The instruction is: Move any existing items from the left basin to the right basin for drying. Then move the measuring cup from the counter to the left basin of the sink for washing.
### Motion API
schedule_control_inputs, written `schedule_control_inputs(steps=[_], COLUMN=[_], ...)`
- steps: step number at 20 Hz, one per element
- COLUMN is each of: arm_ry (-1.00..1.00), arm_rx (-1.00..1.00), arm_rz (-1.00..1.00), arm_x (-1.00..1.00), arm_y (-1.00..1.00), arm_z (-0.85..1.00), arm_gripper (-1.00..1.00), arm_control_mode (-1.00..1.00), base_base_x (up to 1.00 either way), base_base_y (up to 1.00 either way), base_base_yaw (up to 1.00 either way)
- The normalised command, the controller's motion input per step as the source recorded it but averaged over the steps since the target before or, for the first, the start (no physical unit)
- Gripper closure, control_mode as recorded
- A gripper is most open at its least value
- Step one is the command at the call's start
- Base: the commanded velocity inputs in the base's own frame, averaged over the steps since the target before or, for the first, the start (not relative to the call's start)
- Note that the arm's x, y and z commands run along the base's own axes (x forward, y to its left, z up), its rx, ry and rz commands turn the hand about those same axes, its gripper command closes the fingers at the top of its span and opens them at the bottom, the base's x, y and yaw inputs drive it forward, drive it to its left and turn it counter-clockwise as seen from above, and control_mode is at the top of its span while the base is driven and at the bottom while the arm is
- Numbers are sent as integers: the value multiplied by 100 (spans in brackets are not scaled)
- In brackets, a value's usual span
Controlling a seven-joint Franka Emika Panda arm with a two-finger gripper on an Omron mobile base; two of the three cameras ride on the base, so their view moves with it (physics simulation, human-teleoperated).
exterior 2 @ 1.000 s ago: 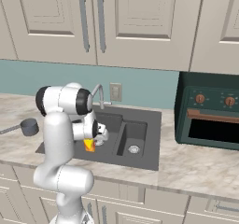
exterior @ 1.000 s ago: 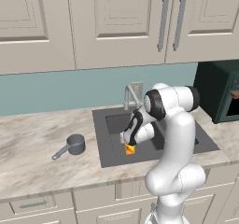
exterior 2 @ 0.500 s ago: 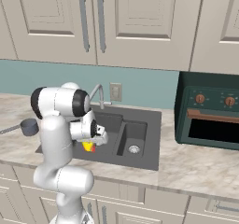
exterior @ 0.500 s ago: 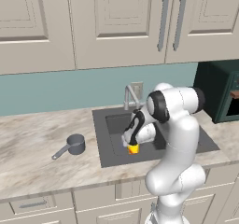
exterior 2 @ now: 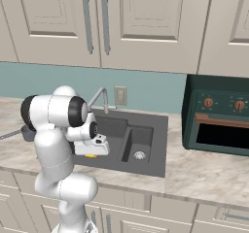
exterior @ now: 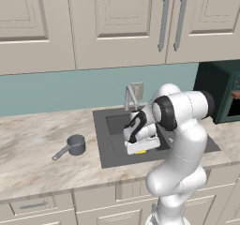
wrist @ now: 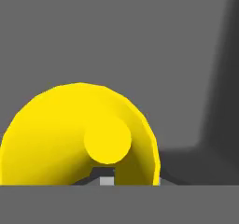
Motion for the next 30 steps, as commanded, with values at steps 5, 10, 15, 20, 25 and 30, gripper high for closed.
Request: schedule_control_inputs(steps=[5, 10, 15, 20, 25, 30], arm_ry=[0, 0, -1, -1, 0, 0], arm_rx=[0, 0, 0, 0, 2, 4], arm_rz=[0, 0, 0, 0, 0, 0], arm_x=[7, 2, 0, -2, -24, -38], arm_y=[-4, -3, -7, -17, -19, -14], arm_z=[62, 59, 49, 28, 0, -2], arm_gripper=[100, 100, 100, 100, 100, 100], arm_control_mode=[-100, -100, -100, -100, -100, -100], base_base_x=[0, 0, 0, 0, 0, 0], base_base_y=[0, 0, 0, 0, 0, 0], base_base_yaw=[0, 0, 0, 0, 0, 0])
